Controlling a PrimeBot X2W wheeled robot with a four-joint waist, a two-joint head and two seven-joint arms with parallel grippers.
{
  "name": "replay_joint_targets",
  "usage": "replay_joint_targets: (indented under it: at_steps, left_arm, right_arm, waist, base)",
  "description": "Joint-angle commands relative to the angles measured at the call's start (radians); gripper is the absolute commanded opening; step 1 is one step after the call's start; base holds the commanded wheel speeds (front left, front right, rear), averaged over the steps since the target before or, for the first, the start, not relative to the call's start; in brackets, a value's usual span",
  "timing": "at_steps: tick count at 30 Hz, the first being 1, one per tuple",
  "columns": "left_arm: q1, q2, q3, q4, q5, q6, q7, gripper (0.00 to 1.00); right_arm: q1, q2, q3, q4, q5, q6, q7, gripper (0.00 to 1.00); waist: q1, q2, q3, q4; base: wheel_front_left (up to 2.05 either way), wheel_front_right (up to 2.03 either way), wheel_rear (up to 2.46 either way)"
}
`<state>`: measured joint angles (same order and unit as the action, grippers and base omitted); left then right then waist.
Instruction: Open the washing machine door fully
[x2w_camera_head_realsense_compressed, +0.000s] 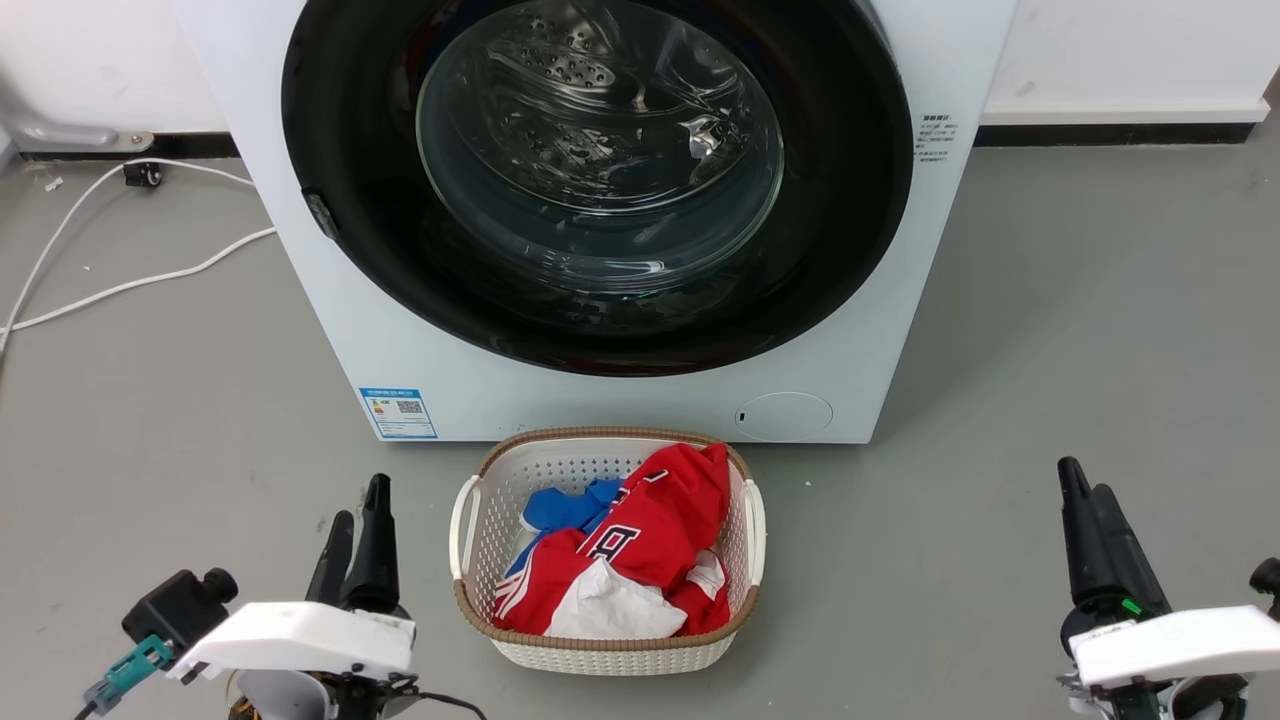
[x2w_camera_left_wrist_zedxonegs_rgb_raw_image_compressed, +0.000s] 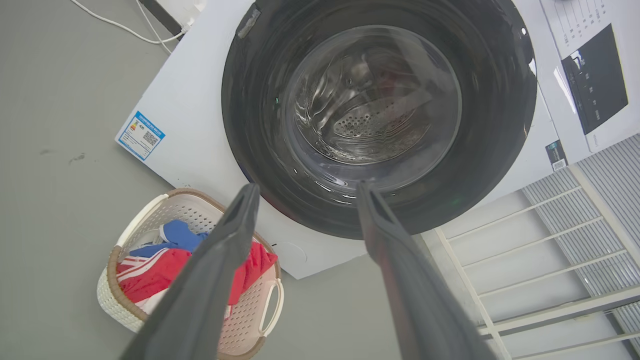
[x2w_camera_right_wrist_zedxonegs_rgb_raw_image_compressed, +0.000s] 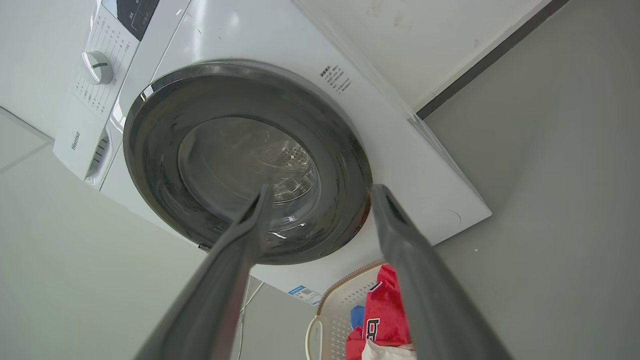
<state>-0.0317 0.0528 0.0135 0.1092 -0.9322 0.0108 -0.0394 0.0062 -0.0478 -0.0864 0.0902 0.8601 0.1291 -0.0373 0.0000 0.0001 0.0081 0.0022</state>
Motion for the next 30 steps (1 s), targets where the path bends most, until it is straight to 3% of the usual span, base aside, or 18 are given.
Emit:
replay_joint_targets:
  at_steps: [1,9,30]
  left_arm:
    - [-0.004,0.01,-0.007,-0.021,0.034,0.008,-0.009,1.0]
    - [0.005,0.032,-0.054,-0.045,0.147,0.047,-0.037,1.0]
    - [0.026,0.063,-0.139,-0.089,0.394,0.102,-0.1,1.0]
  right_arm:
    - [-0.003,-0.003,0.003,-0.022,-0.039,0.002,-0.011,1.0]
    - [0.017,-0.004,0.01,-0.04,-0.173,0.002,-0.039,1.0]
    - [0.062,-0.004,0.021,-0.103,-0.443,0.002,-0.102,1.0]
  waist:
    - [0.0,-0.0001,0.0,0.0]
    - [0.0,-0.0001,-0.002,0.001]
    - [0.0,-0.0001,-0.001,0.003]
  base:
    - [0.0,0.0,0.0]
    - [0.0,0.0,0.0]
    - [0.0,0.0,0.0]
